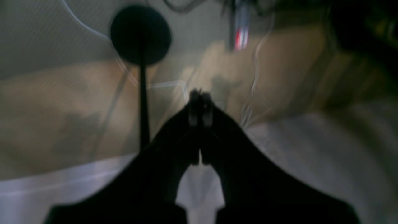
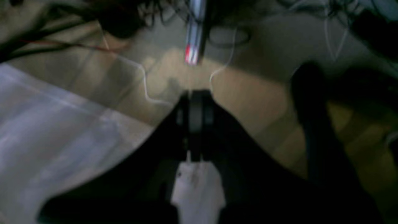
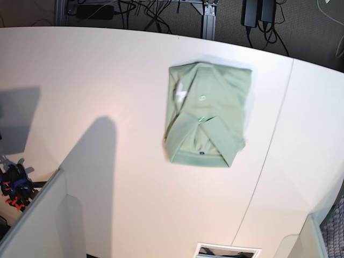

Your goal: Fold the T-shirt properly

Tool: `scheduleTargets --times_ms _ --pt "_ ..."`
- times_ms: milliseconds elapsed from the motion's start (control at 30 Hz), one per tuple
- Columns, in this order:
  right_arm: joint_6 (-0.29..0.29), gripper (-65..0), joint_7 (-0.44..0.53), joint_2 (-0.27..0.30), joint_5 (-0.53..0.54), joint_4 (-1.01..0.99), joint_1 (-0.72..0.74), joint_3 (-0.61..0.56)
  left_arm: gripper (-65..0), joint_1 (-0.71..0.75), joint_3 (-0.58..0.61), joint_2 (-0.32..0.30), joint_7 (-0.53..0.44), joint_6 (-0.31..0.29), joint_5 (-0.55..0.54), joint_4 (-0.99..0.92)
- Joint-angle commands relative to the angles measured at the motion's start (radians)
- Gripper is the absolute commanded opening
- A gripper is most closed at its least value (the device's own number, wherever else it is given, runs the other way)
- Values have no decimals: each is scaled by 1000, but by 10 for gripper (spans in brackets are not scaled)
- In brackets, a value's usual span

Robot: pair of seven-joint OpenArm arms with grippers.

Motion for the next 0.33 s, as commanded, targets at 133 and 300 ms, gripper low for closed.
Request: scheduleTargets --times_ms 133,300 --pt "0 -650 -40 5 -5 -242 145 -26 -650 -283 245 35 -44 42 9 -332" --pt "-1 -650 -28 6 -37 -460 310 -29 -650 -522 402 172 -88 102 78 -661"
